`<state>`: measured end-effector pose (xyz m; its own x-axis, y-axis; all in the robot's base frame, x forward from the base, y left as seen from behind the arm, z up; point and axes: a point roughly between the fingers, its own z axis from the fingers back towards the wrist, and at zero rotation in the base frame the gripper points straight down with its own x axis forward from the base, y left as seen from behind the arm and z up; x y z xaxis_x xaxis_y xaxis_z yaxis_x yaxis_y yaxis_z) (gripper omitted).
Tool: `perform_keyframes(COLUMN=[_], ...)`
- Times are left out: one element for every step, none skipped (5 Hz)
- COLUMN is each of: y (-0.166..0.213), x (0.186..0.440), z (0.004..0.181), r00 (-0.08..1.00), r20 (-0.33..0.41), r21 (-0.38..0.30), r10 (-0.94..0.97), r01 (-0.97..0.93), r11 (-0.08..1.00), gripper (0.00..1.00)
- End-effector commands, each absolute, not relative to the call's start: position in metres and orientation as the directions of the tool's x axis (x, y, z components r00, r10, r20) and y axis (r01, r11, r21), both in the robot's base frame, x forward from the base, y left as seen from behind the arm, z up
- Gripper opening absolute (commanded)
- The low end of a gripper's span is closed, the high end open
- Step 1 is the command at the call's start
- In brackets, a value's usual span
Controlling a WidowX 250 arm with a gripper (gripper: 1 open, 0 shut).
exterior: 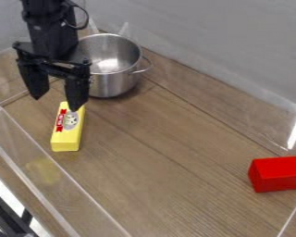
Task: Put butter into the silver pot
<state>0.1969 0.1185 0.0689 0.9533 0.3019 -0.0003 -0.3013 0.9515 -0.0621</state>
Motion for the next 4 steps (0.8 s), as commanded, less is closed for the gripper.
perform_keyframes(y=[0.124, 0.136, 0.147, 0.151], x=[0.204, 0.218, 0.23, 0.233], z=[0.057, 0.052, 0.056, 0.061], r00=[0.939, 0.941, 0.946, 0.949], r20=[0.021, 0.022, 0.027, 0.03], r21=[-0.07, -0.08, -0.087, -0.092], r10=[0.342, 0.336, 0.324, 0.314], r01=[-0.34, -0.334, -0.321, -0.31], r11=[0.938, 0.939, 0.943, 0.946], gripper=[1.0, 1.0, 1.0, 1.0])
